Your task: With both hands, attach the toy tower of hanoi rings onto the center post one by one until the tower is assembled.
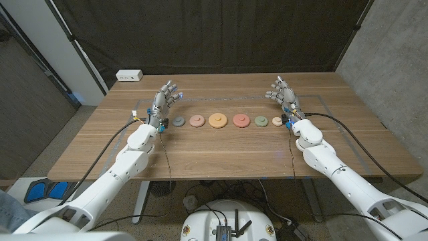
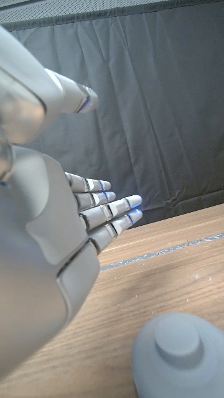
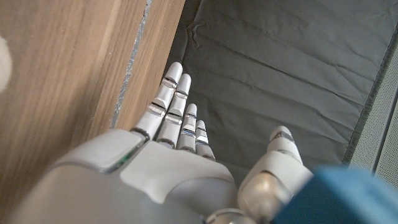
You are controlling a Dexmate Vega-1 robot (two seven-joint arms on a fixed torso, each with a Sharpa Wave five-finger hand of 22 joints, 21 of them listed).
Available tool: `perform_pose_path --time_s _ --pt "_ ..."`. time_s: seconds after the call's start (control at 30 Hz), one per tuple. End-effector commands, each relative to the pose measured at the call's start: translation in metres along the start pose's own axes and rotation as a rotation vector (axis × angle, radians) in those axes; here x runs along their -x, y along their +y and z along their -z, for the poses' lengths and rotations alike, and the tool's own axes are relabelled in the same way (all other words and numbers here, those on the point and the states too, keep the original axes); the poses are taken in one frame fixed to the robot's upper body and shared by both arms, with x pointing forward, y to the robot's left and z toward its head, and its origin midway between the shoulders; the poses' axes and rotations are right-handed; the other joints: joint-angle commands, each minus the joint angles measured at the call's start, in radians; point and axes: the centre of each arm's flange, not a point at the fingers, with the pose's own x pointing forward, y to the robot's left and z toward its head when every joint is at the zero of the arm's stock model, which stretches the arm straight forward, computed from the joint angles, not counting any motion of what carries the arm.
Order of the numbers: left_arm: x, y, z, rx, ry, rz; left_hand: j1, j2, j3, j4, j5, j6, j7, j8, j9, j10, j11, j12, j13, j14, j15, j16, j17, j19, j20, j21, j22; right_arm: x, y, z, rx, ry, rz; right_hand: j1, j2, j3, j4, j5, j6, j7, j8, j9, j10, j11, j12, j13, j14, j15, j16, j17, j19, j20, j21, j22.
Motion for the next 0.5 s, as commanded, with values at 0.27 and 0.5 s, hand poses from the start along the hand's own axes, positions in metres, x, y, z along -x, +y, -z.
perform_pose_path --time_s 0.27,0.5 --pt "0.0036 -0.0020 0.0013 0.005 -0.019 -0.049 0.004 0.023 0.006 -0.001 0.010 0.022 0.002 0.004 0.004 0.021 0.001 0.004 0.001 0.090 -0.037 0.049 0.034 0.063 -0.014 0.046 0.028 -0.0036 0.0019 -0.0006 -0.005 -0.005 0.023 0.014 0.012 -0.001 -0.005 0.007 0.040 -0.001 0.013 0.007 0.031 -0.008 0.018 0.030 0.122 -0.024 0.097 0.082 0.092 -0.012 0.042 0.015" --pt "0.0056 -0.0054 0.0048 0.013 -0.018 -0.061 0.018 0.029 0.004 -0.009 0.010 0.025 0.003 0.000 0.004 0.030 0.003 -0.002 0.002 0.154 -0.050 0.094 0.063 0.099 -0.022 0.079 0.052 -0.0034 0.0020 0.0009 -0.008 -0.004 0.024 0.017 0.009 -0.004 -0.007 0.008 0.052 -0.004 0.015 0.009 0.049 -0.011 0.023 0.044 0.182 -0.049 0.160 0.137 0.153 -0.034 0.073 0.024"
